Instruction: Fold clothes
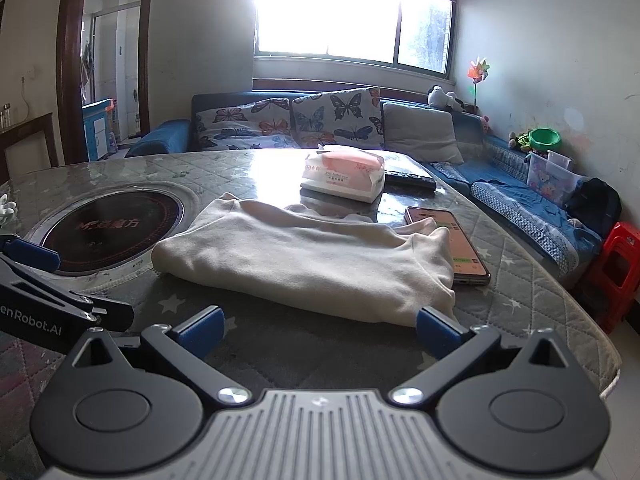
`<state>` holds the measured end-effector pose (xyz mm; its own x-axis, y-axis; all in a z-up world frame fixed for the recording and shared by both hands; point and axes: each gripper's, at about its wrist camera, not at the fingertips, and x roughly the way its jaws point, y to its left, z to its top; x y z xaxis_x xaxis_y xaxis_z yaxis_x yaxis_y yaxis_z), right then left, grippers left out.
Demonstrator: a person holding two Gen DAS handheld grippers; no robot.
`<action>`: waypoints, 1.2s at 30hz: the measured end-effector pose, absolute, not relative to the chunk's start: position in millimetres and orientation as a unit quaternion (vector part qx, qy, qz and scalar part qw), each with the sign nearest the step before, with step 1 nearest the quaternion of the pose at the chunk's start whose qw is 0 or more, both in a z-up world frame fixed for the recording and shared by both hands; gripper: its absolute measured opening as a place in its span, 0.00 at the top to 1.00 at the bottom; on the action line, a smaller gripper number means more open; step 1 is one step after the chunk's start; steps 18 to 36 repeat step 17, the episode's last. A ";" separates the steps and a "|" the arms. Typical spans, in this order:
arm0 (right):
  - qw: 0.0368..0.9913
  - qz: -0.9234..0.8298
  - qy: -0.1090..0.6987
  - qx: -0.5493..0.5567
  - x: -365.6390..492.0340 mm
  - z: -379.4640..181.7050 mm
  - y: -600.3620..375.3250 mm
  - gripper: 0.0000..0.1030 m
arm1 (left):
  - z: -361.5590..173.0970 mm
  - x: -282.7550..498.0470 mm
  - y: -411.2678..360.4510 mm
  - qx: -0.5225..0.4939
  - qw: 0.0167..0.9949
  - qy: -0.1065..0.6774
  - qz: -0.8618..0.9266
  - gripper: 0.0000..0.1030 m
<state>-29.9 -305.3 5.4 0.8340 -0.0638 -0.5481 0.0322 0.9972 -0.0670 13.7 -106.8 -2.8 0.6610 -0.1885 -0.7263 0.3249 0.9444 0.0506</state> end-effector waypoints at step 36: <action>0.957 -0.020 0.287 -0.025 -37.6 4.2 -303.4 0.00 | -5.1 9.1 -109.2 0.095 0.908 0.382 -0.142 0.00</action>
